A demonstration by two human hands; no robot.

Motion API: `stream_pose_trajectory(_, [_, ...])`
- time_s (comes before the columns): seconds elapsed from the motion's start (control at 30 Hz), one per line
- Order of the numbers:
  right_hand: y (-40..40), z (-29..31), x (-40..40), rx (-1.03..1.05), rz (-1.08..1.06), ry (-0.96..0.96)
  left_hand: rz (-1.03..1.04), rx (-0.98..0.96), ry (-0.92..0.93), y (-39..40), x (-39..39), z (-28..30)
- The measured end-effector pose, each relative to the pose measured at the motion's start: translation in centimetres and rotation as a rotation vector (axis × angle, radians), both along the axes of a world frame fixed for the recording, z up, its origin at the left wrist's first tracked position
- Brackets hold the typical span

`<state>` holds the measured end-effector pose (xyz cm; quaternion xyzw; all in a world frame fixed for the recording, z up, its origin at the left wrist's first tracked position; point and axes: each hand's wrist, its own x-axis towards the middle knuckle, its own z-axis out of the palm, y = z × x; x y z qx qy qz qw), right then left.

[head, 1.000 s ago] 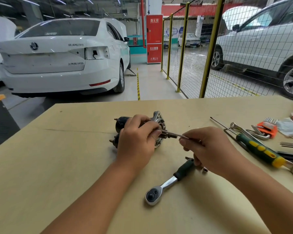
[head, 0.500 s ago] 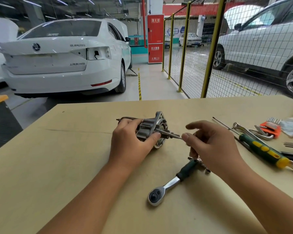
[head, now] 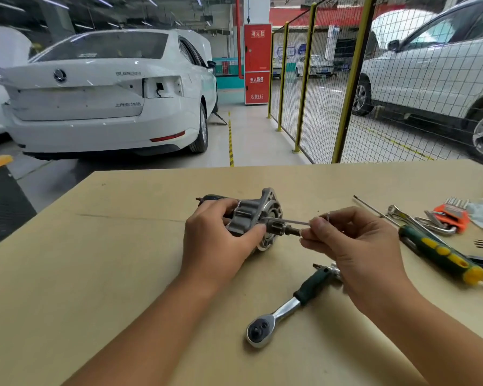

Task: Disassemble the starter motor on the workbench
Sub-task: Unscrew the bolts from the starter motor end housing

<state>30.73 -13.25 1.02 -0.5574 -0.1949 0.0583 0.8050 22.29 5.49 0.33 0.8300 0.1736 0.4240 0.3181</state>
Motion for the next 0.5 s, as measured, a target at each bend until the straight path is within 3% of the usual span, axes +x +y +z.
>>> stream_pose_trajectory(0.13, [-0.1, 0.3, -0.1, -0.065, -0.021, -0.087, 0.000, 0.005, 0.003, -0.3, -0.2, 0.0])
stream_pose_trajectory(0.5, [-0.3, 1.7, -0.6, 0.104, 0.187, 0.292, 0.002, 0.008, -0.005, -0.2, -0.1, 0.0])
